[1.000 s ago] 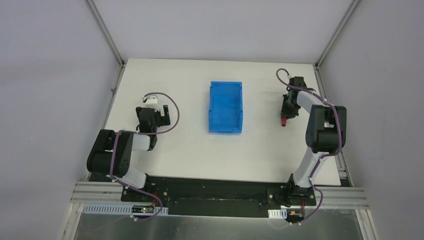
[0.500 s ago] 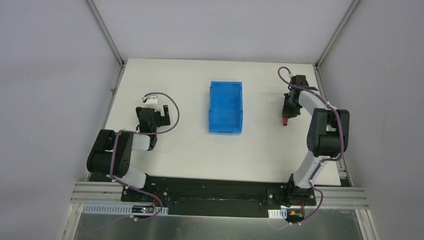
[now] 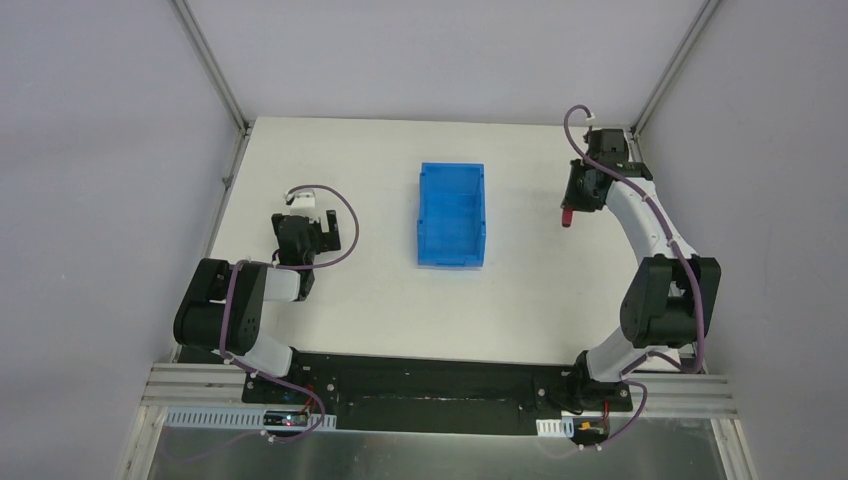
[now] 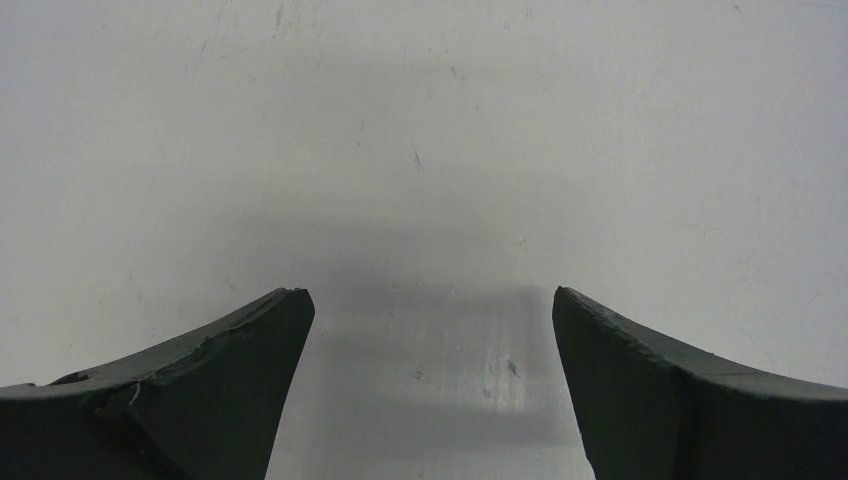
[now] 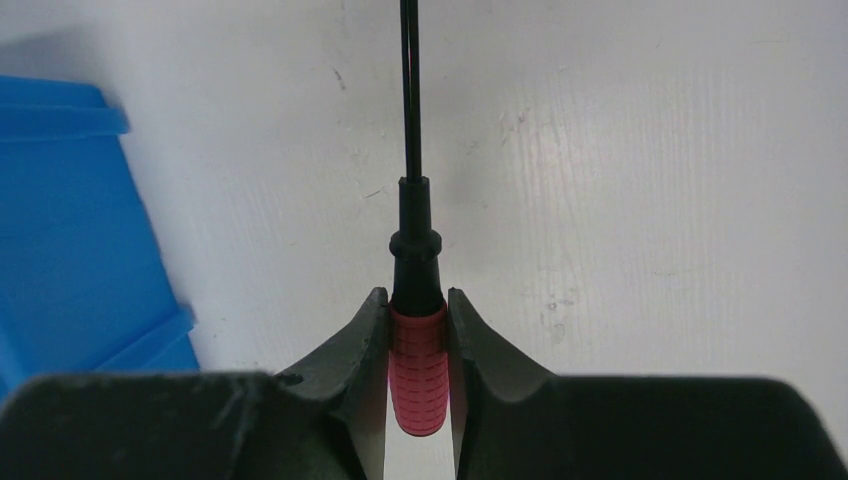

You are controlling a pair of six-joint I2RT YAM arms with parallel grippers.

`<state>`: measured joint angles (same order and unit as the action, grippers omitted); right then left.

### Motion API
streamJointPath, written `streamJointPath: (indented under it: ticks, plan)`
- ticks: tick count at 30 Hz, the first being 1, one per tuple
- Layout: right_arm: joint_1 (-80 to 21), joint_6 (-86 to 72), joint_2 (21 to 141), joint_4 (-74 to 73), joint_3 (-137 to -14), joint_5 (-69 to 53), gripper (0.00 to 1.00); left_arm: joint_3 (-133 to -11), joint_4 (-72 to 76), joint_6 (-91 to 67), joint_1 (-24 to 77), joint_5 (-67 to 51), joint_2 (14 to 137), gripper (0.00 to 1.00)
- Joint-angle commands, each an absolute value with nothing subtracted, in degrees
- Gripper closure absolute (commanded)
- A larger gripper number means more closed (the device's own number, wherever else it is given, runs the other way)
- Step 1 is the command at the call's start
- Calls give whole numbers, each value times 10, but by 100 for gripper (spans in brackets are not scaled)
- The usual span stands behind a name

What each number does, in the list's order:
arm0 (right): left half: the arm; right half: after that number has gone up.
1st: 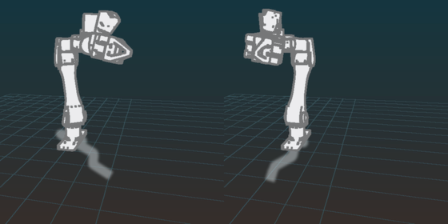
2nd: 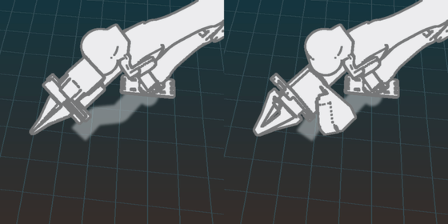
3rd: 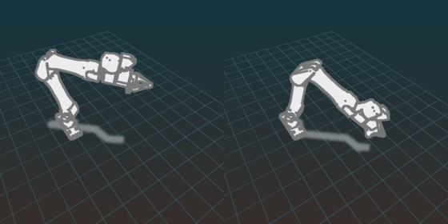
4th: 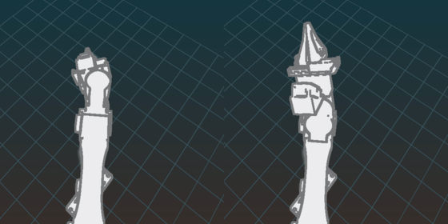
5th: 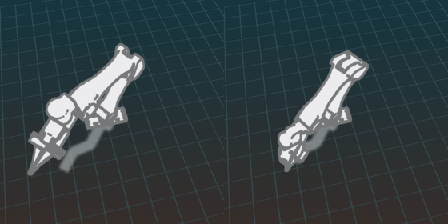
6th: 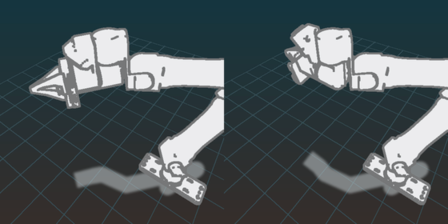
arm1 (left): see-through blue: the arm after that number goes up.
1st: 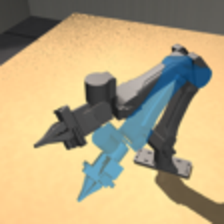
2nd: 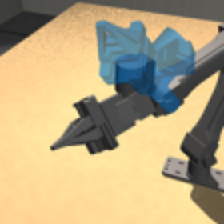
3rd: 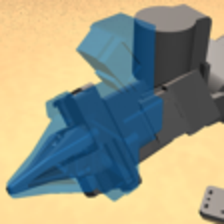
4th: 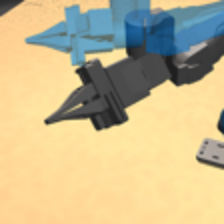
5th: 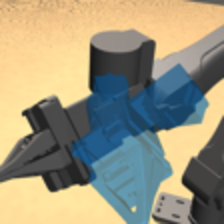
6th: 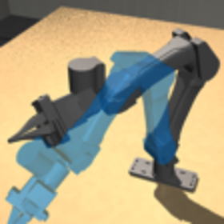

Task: Put the screwdriver in the bin
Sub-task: Pick up the screwdriver from the center of the board, then place the screwdriver in the bin.

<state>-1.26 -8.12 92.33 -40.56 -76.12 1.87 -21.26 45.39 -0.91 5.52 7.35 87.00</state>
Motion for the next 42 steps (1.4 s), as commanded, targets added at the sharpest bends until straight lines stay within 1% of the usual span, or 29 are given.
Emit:
streamJointPath:
  ticks: [1, 3, 8, 30, 42]
  plan:
    - [-37, -118, 883, -419, -797, 2, 89, -214, 470, -12, 48, 68, 863, 1]
    - [-51, -130, 878, -419, -803, -19, 89, -214, 470, -12, 48, 68, 862, 1]
    - [-86, -162, 881, -418, -825, -26, 89, -214, 471, -12, 48, 68, 862, 1]
    - [-259, -234, 949, -366, -895, -4, 88, -215, 470, -12, 48, 68, 862, 1]
    - [-334, -275, 993, -325, -888, 81, 86, -214, 470, -12, 48, 68, 863, 1]
